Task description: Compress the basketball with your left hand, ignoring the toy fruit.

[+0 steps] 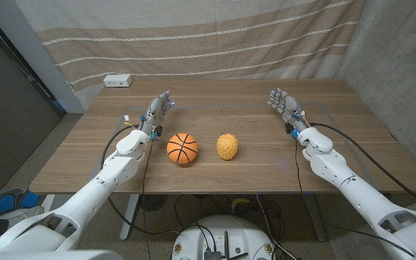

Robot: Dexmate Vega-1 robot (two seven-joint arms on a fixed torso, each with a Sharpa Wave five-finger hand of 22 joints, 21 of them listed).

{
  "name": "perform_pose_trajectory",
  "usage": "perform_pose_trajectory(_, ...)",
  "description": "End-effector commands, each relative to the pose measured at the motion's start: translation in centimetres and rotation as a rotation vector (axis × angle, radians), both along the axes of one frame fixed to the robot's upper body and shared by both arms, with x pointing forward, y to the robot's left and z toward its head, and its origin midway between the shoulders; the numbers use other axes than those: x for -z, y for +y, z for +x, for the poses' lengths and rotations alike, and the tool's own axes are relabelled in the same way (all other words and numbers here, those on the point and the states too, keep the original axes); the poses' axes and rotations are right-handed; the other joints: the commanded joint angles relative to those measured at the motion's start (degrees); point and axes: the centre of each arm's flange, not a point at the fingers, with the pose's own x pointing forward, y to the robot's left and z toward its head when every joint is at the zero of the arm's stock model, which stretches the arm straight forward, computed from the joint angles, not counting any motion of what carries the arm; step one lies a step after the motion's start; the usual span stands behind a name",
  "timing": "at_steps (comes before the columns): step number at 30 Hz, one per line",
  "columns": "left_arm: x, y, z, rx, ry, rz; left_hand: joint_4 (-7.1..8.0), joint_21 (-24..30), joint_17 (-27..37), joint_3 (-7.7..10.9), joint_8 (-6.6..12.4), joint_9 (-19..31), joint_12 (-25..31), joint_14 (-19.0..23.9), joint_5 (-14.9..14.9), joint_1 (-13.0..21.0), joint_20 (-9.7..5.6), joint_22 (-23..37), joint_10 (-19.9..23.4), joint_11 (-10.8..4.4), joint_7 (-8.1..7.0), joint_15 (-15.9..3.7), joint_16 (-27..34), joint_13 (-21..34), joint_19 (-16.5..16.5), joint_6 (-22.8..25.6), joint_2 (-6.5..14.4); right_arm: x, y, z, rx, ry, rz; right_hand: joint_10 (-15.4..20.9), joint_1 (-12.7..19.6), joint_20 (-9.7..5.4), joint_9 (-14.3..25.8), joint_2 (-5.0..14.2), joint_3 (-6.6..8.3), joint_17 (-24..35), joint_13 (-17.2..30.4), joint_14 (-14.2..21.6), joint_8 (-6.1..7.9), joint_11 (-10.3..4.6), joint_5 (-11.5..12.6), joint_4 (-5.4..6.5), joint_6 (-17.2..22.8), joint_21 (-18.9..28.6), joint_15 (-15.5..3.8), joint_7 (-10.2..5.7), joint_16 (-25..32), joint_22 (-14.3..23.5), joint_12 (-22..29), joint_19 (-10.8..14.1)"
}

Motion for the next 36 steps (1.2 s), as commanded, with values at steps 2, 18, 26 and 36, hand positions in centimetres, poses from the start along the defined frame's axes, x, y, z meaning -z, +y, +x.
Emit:
perform_pose_trajectory(2,-0.8,-0.1,0.5,-0.028,-0.007,0.006,0.32,0.36,0.23,0.43,0.34,0.16,0.23,-0.28,0.50,0.15,-0.27,0.16,-0.13,0.03,0.11,-0.10,0.46,0.22,-3.47,0.68,3.55,2.9,-2.9,3.1,-0.028,0.074,0.048,-1.52,0.07,-0.02,0.21,-0.95,0.66,0.09,-0.30,-1.17,-0.34,0.09,-0.15,0.39,-1.22,-0.39,0.18,-0.03,-0.13,0.13,-0.22,-1.20)
perform_pose_trajectory(18,-1.5,0.1,0.5,-0.025,-0.046,0.019,0.53,-0.17,0.13,0.49,0.31,0.13,0.20,-0.32,0.59,-0.41,0.07,0.13,-0.22,-0.30,-0.45,-0.38,0.40,0.19,-2.80,0.63,2.62,3.0,-3.0,3.1,0.003,0.066,0.063,-2.21,-0.68,1.20,0.08,-2.94,-0.34,-1.36,-1.28,-1.25,-0.24,1.06,-0.47,-1.28,-2.42,-0.43,1.68,0.94,-0.51,0.05,0.01,-1.29)
perform_pose_trajectory(26,-2.6,0.5,0.1,-0.071,-0.083,0.072,0.11,-0.51,-0.12,0.37,0.39,0.11,0.35,0.20,0.56,-0.88,1.07,0.14,0.25,-0.51,-1.27,-0.68,0.39,0.17,-1.66,0.89,1.44,3.2,-2.9,2.9,0.015,0.052,0.088,-1.64,-0.66,1.81,0.06,-3.08,-0.48,-1.82,-1.57,-0.64,-0.03,1.42,-0.38,-2.00,-2.02,-0.21,2.23,1.09,-0.39,0.05,0.28,-0.60)
perform_pose_trajectory(36,-3.5,0.6,-1.3,-0.124,-0.142,0.140,-0.77,-1.19,-0.41,-0.07,0.54,0.11,0.51,1.34,0.42,-1.72,2.10,0.17,0.92,-0.75,-3.45,-0.79,0.42,0.15,-0.23,1.64,0.07,3.4,-2.6,2.4,0.026,0.037,0.099,-0.84,-0.86,3.25,0.05,-3.14,-0.75,-2.36,-1.95,0.56,0.24,1.50,-0.24,-2.78,-1.30,-0.07,3.28,1.03,-0.03,0.10,0.58,-0.06)
